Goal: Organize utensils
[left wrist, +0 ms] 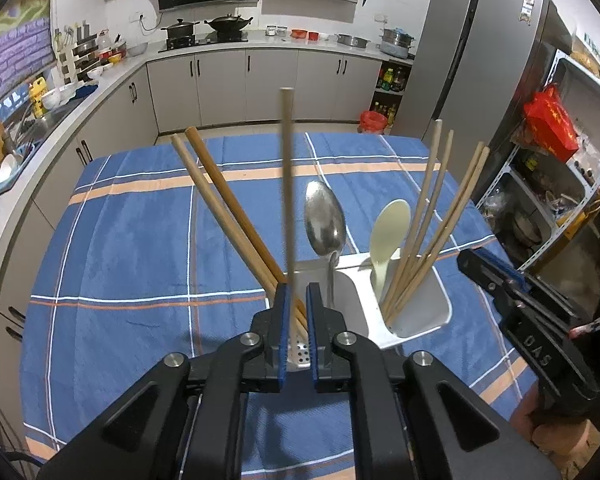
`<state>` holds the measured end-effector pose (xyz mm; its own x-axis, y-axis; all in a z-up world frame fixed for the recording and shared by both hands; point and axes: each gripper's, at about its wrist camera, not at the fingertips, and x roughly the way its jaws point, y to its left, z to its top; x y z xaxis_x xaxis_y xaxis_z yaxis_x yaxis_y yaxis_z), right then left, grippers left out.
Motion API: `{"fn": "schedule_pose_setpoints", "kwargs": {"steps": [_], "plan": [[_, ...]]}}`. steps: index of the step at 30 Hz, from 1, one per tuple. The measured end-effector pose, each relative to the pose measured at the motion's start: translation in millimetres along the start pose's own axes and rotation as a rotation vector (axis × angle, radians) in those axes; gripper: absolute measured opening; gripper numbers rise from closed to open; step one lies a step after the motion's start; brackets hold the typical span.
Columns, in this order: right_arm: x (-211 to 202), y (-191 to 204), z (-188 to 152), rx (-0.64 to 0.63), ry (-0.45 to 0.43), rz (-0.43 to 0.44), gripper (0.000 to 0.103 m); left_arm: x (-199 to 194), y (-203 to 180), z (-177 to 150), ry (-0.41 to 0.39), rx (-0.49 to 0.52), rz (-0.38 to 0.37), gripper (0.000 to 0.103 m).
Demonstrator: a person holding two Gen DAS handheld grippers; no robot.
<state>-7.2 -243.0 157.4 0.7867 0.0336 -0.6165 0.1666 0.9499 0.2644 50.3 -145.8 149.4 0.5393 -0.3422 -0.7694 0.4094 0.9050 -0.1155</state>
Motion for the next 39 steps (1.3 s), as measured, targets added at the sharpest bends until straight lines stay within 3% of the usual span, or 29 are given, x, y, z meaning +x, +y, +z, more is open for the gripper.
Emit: {"fn": "schedule_pose_setpoints", "kwargs": {"steps": [4,6,15,19,23,29,33,39], "plan": [[-4,-1,-1,0.007,-0.001,0.005,0.024,-16,1,-1,-0.033,-0.014,-0.019,0.029],[-7,-1,-2,0.014,-0.005,0.005,0.03,-28,1,-5,-0.057,-0.022,-0.025,0.035],[-37,2,-18,0.073,-0.004,-0.018,0.036,-72,20,-55,-0.106,-0.15,-0.008,0.051],[-58,12,-33,0.127,-0.01,-0.032,0.043,-88,31,-93,-0.13,-0.213,0.055,0.056],[-73,35,-60,0.142,0.021,-0.055,0.045,-102,38,-124,-0.13,-0.204,0.128,0.06],[-67,62,-82,0.126,0.119,-0.061,0.045,-133,46,-158,-0.157,-0.173,0.227,0.077],[-80,76,-84,0.071,0.121,-0.06,0.045,-155,47,-165,-0.226,-0.166,0.326,0.089],[-104,81,-89,0.025,0.103,-0.023,0.049,-193,36,-156,-0.325,-0.159,0.446,0.091]]}}
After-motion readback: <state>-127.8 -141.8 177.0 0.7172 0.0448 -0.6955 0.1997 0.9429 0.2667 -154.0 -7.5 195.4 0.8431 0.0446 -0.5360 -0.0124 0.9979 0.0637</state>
